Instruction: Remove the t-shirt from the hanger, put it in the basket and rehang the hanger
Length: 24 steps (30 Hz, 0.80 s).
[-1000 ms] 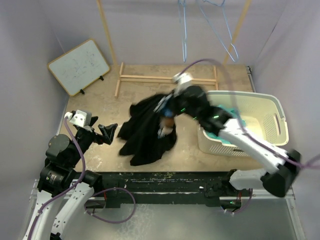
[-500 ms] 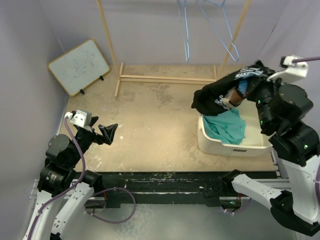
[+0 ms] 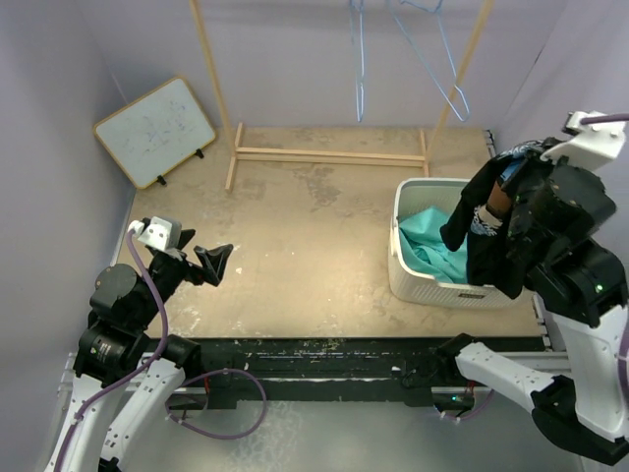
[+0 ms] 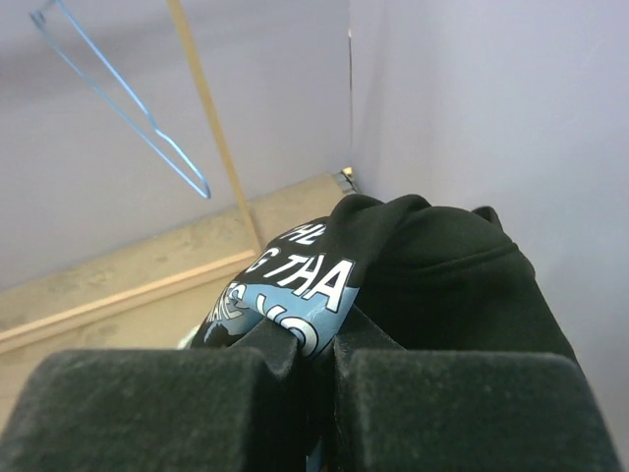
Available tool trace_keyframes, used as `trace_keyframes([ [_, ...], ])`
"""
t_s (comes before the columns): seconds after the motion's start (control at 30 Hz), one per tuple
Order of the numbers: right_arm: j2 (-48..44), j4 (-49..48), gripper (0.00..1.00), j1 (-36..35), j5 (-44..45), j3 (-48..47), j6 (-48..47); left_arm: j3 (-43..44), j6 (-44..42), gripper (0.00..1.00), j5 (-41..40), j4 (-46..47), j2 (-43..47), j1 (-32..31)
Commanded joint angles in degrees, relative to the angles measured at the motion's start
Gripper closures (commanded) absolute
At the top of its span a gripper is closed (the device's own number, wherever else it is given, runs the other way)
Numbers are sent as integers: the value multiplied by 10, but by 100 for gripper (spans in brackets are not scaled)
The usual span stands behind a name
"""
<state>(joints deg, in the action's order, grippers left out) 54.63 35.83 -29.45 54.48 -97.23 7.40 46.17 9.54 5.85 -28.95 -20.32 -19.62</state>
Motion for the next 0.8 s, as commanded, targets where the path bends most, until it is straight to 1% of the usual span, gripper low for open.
trace_keyframes([
  [0.0, 23, -58, 100, 7, 27, 20, -29, 4, 7, 7, 8, 10, 1, 0],
  [0.13, 46, -34, 100, 25, -15, 29, -2, 4, 7, 7, 10, 9, 0, 0],
  [0.27, 62, -9, 100, 49, -88, 60, 42, 4, 6, 7, 13, 9, 0, 0],
  [0.3, 65, 0, 95, 52, -100, 71, 56, 4, 6, 7, 13, 9, 0, 0],
  [0.37, 62, 15, 73, 53, -124, 99, 82, 4, 7, 7, 14, 8, -2, 0],
  [0.4, 56, 18, 56, 53, -137, 116, 95, 4, 7, 6, 14, 9, -2, 0],
  [0.43, 42, 17, 36, 53, -151, 135, 104, 4, 7, 6, 14, 8, -3, 0],
  [0.47, 32, 16, 13, 53, -165, 155, 110, 4, 7, 6, 14, 9, -4, 0],
  [0.5, 23, 17, 2, 54, -184, 167, 116, 4, 7, 6, 14, 8, -7, 0],
  [0.53, 12, 17, 0, 54, -199, 177, 122, 4, 7, 5, 15, 8, -10, 0],
  [0.63, -20, 13, 0, 53, -251, 191, 129, 4, 7, 4, 17, 8, -16, 0],
  [0.77, -67, -70, 0, 53, -395, 226, 91, 4, 7, 4, 16, 9, -17, 0],
])
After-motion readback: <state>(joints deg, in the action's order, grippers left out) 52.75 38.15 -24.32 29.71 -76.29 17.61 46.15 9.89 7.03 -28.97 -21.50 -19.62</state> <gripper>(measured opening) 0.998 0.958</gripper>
